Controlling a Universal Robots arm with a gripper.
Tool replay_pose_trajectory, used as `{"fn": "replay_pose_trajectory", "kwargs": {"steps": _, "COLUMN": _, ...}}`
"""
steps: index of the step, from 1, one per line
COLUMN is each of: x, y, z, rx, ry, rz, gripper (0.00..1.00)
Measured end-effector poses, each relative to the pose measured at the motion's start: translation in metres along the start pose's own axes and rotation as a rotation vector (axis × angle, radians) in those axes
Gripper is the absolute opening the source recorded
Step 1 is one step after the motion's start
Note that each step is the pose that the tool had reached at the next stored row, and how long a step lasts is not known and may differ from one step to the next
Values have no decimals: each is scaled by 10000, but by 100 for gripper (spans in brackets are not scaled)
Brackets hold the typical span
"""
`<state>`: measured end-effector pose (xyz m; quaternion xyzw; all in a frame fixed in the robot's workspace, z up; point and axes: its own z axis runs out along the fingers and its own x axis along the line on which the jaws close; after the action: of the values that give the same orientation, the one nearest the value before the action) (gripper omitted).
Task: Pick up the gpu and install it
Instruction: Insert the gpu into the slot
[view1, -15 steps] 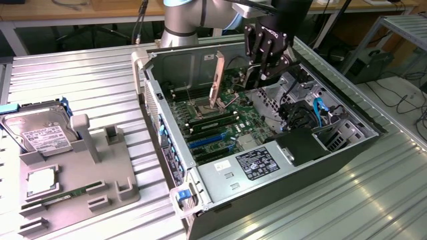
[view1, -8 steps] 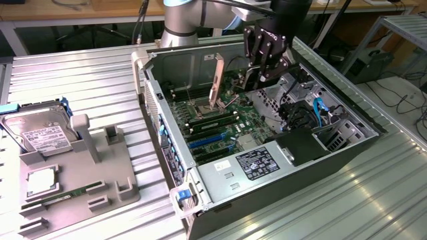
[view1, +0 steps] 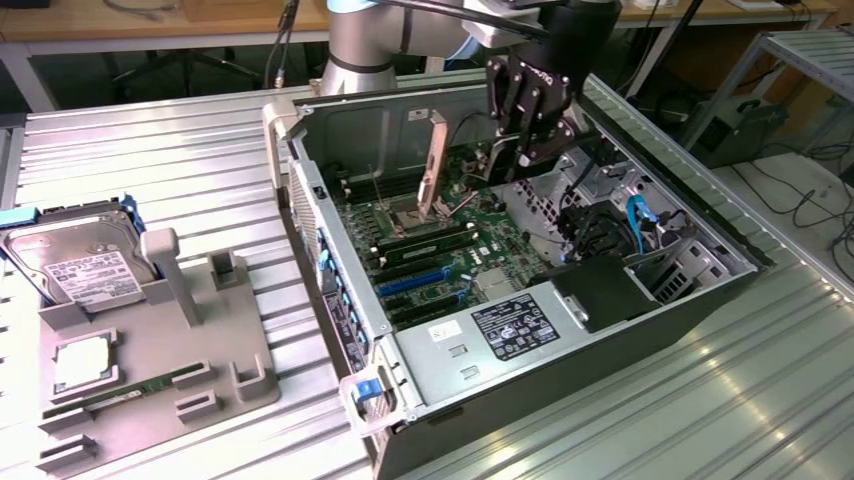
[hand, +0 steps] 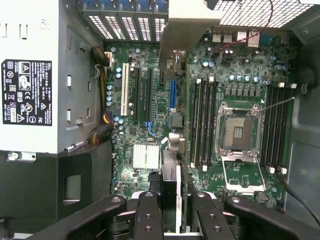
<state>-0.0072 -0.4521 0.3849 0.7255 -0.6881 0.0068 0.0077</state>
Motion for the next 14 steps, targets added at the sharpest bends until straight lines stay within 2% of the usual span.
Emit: {"fn": "replay_pose_trajectory", "kwargs": {"steps": 14, "x": -1, "y": 0, "z": 55, "rx": -1, "ry": 0, "rz": 0, "gripper": 28}}
